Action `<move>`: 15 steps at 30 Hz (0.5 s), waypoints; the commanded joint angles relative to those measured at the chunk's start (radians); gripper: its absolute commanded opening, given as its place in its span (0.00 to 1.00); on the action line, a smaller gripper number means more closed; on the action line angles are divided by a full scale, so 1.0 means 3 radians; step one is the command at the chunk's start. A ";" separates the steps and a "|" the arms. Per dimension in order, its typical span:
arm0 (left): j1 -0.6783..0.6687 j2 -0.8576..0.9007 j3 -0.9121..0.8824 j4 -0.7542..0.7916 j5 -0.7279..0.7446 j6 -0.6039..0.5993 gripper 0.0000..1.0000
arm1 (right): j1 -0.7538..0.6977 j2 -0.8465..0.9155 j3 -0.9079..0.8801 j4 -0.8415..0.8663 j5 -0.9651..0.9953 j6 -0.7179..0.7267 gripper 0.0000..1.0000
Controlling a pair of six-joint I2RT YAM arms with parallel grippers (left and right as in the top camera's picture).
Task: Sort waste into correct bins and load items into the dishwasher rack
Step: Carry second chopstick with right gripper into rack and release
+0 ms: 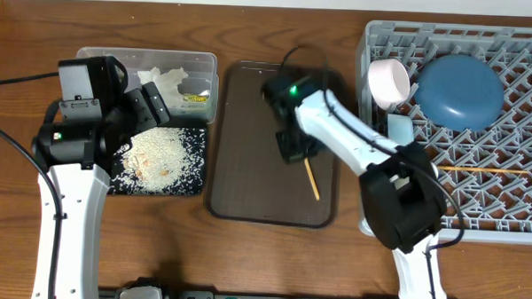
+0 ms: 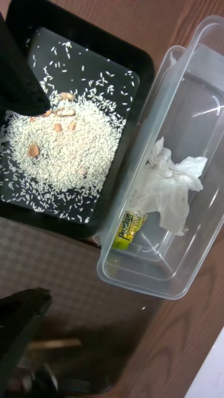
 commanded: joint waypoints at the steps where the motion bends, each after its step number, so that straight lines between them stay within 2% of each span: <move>1: 0.0010 0.0017 0.0051 -0.0006 -0.0028 0.0005 0.91 | -0.0111 -0.0231 0.0343 -0.0088 0.0008 0.0051 0.01; 7: 0.0010 0.0017 0.0051 -0.0006 -0.0028 0.0005 0.91 | -0.0488 -0.0581 0.0501 -0.0202 0.0010 0.0463 0.02; 15: 0.0010 0.0017 0.0051 -0.0006 -0.0028 0.0005 0.91 | -0.1408 -0.0769 0.0501 -0.0619 0.0010 0.1099 0.02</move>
